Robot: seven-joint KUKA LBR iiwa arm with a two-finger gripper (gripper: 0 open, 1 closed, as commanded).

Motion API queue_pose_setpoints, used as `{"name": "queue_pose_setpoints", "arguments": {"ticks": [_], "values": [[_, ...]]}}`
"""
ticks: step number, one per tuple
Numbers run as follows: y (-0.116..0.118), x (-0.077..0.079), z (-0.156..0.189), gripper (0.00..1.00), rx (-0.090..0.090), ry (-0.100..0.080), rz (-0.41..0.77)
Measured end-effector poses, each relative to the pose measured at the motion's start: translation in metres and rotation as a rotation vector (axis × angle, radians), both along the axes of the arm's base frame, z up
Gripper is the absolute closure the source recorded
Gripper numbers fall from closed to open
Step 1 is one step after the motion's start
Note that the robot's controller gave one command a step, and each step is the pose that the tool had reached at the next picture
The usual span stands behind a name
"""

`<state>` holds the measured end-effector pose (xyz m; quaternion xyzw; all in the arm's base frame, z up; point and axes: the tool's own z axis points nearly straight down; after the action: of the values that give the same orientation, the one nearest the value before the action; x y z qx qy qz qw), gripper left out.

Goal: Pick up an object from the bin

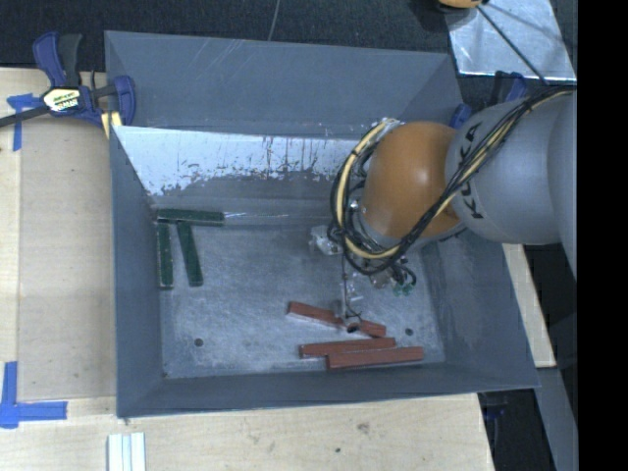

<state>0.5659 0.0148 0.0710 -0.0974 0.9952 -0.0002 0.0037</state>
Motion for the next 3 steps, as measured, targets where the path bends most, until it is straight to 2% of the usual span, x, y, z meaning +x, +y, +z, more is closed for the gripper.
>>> {"name": "queue_pose_setpoints", "arguments": {"ticks": [1, 2, 3], "values": [[0.003, -0.015, 0.000, 0.00, 0.000, 0.003, 0.029], [0.054, -0.065, 0.001, 1.00, -0.001, 0.002, 0.453], [0.054, -0.065, 0.001, 1.00, -0.001, 0.002, 0.452]]}}
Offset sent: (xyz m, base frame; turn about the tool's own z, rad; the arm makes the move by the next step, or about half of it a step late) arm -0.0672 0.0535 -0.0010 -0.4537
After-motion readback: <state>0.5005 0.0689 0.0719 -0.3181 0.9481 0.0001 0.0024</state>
